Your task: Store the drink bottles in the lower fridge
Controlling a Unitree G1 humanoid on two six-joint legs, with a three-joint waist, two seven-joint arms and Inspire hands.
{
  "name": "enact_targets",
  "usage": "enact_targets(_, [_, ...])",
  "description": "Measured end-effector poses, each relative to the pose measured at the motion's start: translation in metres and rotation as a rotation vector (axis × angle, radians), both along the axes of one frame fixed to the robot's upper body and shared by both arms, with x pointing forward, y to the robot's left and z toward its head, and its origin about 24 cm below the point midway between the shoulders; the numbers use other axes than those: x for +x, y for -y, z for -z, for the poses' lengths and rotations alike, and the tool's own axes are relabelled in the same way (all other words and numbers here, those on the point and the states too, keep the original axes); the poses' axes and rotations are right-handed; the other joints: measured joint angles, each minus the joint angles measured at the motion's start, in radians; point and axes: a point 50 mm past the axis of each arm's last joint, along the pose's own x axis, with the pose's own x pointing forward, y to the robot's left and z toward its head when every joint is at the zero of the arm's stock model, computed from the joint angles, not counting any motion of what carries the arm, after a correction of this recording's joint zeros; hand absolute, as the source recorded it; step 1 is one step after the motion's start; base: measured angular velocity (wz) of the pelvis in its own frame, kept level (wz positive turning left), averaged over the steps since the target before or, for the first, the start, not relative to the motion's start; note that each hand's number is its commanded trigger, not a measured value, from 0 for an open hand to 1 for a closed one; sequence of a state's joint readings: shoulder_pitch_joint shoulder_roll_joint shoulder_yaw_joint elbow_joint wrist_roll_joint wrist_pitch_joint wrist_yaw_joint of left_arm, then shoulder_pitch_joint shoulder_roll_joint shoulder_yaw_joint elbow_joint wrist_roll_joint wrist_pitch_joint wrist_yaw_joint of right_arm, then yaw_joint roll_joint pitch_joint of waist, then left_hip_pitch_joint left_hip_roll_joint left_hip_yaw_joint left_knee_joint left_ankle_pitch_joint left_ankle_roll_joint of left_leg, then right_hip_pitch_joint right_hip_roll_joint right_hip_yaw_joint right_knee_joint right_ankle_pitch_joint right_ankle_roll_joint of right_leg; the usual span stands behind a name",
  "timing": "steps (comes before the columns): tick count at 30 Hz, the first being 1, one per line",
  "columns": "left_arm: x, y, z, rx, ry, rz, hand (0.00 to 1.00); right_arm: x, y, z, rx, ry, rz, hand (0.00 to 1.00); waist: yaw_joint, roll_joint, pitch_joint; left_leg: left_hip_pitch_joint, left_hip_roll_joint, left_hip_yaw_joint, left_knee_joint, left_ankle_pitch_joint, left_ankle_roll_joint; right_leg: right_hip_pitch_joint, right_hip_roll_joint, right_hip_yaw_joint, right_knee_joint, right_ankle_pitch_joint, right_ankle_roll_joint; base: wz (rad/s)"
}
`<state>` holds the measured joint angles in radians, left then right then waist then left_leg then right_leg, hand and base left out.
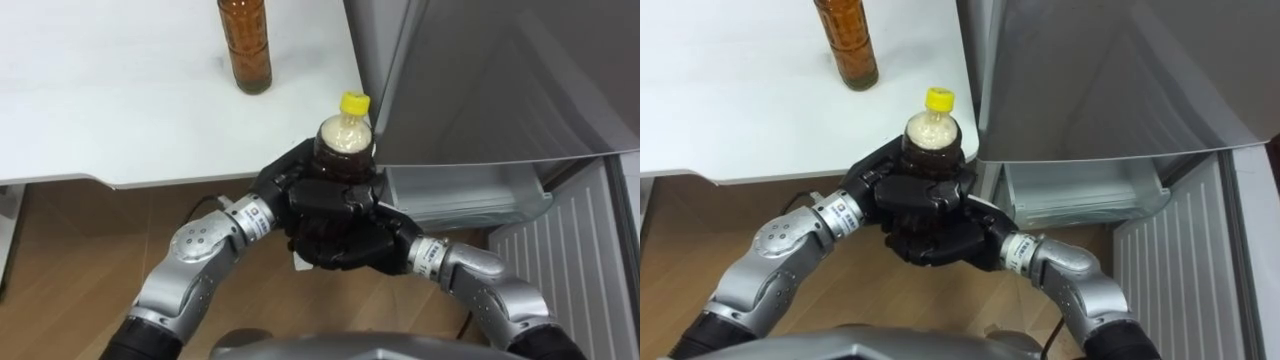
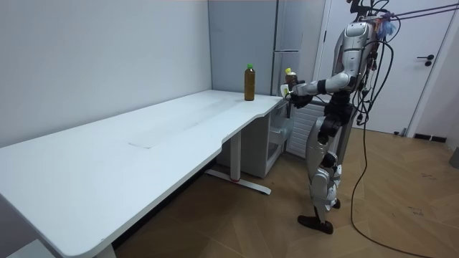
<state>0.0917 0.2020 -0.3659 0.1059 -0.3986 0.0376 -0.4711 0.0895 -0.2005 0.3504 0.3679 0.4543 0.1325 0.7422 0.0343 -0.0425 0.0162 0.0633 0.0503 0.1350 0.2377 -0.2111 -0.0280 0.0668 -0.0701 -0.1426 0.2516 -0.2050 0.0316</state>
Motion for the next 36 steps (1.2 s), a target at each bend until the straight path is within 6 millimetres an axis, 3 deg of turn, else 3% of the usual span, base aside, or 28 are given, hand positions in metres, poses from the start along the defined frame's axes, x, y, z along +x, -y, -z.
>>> enact_targets(17, [0.001,0.003,-0.002,-0.019,0.011,0.007,0.00,-0.003,0.000,0.001,0.014,-0.014,0.005,1.00,-0.002,-0.002,-0.0020,0.000,0.001,0.000,0.002,0.000,0.000,0.000,0.001,0.002,0.001,0.000,0.000,0.00])
enact_targets(23, [0.001,0.002,-0.003,-0.020,0.013,0.005,0.00,-0.004,-0.001,0.001,0.017,-0.014,-0.001,1.00,-0.002,-0.006,-0.0101,0.000,0.001,-0.001,0.001,0.000,0.000,0.000,0.002,0.001,-0.009,0.001,0.000,0.00])
enact_targets(31, [0.003,0.004,-0.005,-0.029,0.022,0.004,0.00,-0.003,0.000,0.000,0.020,-0.009,0.001,1.00,-0.004,-0.004,-0.0099,-0.004,0.001,-0.003,0.002,0.000,0.000,0.001,0.002,0.000,-0.005,0.002,-0.001,0.00])
enact_targets(36, [0.010,0.003,-0.023,-0.051,0.101,-0.004,0.00,-0.002,-0.005,-0.008,0.088,0.013,-0.012,1.00,-0.007,-0.004,-0.0091,-0.002,0.004,-0.002,0.001,-0.001,-0.001,0.001,0.003,0.000,-0.001,0.002,-0.001,0.00])
